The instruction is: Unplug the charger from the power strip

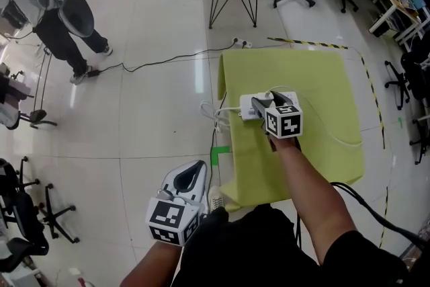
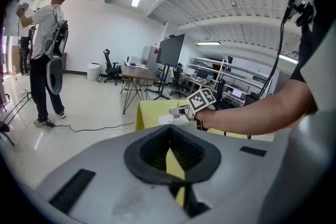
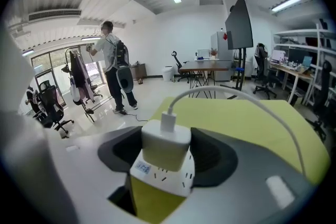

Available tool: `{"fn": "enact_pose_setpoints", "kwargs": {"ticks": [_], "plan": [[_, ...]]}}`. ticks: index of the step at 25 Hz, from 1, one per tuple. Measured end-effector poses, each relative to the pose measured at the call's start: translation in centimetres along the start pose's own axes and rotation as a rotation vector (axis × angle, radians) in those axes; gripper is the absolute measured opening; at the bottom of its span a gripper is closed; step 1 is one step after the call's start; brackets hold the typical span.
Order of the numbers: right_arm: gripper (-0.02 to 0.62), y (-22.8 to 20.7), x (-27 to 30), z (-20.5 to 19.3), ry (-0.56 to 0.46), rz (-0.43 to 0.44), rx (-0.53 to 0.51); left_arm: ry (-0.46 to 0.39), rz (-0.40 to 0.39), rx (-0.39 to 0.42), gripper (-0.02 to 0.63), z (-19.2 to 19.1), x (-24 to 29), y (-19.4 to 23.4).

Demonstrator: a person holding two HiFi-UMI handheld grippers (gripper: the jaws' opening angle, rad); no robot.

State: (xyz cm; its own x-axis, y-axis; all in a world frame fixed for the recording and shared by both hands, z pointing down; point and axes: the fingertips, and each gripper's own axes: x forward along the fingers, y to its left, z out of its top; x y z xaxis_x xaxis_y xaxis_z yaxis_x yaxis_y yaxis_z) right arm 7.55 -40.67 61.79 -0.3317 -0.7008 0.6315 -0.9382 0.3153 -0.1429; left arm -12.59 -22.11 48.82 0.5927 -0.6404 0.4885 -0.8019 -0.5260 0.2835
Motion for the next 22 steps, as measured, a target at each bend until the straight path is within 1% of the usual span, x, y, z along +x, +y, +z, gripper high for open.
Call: {"fn": "enact_pose_setpoints", "kwargs": {"ticks": [5, 8, 11, 15, 18, 22], "plan": [[0.282, 1.8, -2.7, 1.5, -0.040, 0.049, -0.009, -0.013, 0.001, 0.010, 0.006, 0.6, -0.3, 0.5], [0.282, 3.7, -5.0, 0.2, -0.026, 0.103, 0.001, -0.027, -0.006, 0.004, 0.006, 1.0, -0.3, 0.5], [0.281, 6.1, -7.4, -3.2, 0.041, 0.172, 0.002, -0.036, -0.022, 0.007, 0.006, 1.2, -0.3, 0.2], [0.281, 9.4, -11.2, -9.3, 0.163, 0.243, -0.058, -0.036, -0.046, 0.024, 0.006, 0.8, -0.6, -0.5], [0.281, 11.1, -13.4, -13.4, 0.199, 0.250, -0.093, -0.032, -0.066, 0.036, 0.006, 0.3, -0.8, -1.0], [0.282, 12.5, -15.8, -16.9, 0.257, 0.257, -0.086, -0.033, -0.109, 0.064, 0.006, 0.4, -0.9, -2.6]]}}
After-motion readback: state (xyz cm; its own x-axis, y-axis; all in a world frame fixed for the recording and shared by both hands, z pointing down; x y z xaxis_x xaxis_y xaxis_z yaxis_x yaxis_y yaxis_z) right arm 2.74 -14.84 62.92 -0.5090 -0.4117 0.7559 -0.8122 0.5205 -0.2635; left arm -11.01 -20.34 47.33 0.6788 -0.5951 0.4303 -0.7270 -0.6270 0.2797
